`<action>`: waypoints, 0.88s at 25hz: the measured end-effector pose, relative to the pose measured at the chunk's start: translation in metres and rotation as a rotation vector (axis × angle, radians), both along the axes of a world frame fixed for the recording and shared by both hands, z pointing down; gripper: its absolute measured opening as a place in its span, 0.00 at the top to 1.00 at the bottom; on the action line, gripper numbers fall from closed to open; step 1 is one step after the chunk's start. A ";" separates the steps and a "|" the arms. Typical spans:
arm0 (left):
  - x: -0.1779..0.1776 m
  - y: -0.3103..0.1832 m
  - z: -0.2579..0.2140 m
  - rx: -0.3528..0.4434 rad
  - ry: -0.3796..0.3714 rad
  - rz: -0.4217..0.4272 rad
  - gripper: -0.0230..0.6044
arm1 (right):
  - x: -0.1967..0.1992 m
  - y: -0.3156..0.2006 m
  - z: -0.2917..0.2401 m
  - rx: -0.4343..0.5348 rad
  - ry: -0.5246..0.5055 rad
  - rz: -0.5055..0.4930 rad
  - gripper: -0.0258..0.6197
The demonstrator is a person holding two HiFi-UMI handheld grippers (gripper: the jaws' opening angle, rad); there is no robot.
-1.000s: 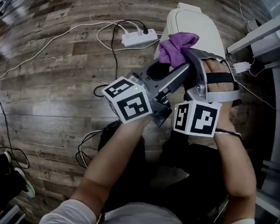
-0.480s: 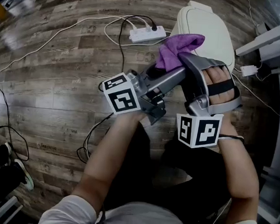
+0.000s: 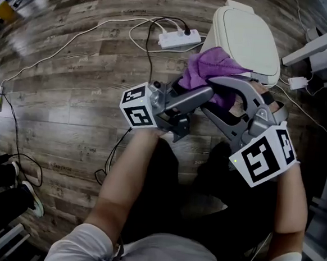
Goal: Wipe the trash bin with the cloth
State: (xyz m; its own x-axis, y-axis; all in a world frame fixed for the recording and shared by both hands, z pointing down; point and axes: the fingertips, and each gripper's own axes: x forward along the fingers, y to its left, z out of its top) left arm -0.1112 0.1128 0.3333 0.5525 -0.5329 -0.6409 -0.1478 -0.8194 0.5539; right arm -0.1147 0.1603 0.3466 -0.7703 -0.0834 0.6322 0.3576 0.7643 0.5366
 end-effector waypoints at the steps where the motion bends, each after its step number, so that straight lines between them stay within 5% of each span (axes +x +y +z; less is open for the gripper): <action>1: 0.001 0.002 -0.002 0.013 0.010 0.015 0.58 | 0.002 0.005 -0.005 -0.104 -0.023 -0.012 0.71; 3: 0.005 0.007 -0.006 0.031 0.037 0.052 0.59 | 0.004 0.010 -0.012 -0.291 -0.083 0.001 0.70; 6: 0.008 0.009 -0.003 0.025 0.060 0.087 0.67 | 0.005 0.012 -0.015 -0.444 -0.123 0.014 0.70; 15: 0.003 -0.003 0.019 -0.060 0.084 0.085 0.76 | 0.025 -0.002 -0.020 -0.667 -0.137 0.079 0.70; 18: -0.021 -0.021 0.036 -0.165 0.074 -0.043 0.76 | 0.031 -0.031 -0.037 -0.643 -0.231 0.191 0.70; 22: -0.050 -0.052 0.063 -0.274 -0.173 -0.250 0.76 | 0.046 -0.096 -0.045 -0.384 -0.332 0.446 0.74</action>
